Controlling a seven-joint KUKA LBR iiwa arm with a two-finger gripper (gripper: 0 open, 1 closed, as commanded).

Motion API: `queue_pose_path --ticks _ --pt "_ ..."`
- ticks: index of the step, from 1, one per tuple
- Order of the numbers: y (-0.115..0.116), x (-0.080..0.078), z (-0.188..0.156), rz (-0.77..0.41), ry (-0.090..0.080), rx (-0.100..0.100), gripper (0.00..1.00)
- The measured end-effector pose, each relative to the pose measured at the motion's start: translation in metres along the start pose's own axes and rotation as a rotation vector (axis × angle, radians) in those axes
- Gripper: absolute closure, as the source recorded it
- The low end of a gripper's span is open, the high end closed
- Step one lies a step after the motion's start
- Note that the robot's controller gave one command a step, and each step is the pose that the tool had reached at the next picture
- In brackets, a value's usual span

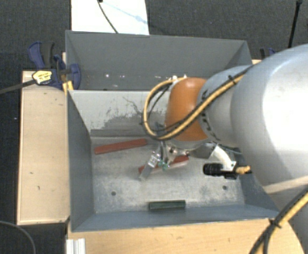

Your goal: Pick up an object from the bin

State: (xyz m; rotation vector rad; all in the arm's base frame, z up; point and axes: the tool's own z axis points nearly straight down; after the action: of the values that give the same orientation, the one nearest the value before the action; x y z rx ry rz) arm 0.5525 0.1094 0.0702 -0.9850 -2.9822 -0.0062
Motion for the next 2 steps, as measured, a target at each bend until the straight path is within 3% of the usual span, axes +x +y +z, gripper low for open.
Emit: queue_pose_path --ticks 1,2 --pt "-0.004 -0.004 0.0 0.005 -0.003 0.003 1.0" --pt "-0.003 -0.005 -0.039 -0.001 -0.006 0.0 1.0"
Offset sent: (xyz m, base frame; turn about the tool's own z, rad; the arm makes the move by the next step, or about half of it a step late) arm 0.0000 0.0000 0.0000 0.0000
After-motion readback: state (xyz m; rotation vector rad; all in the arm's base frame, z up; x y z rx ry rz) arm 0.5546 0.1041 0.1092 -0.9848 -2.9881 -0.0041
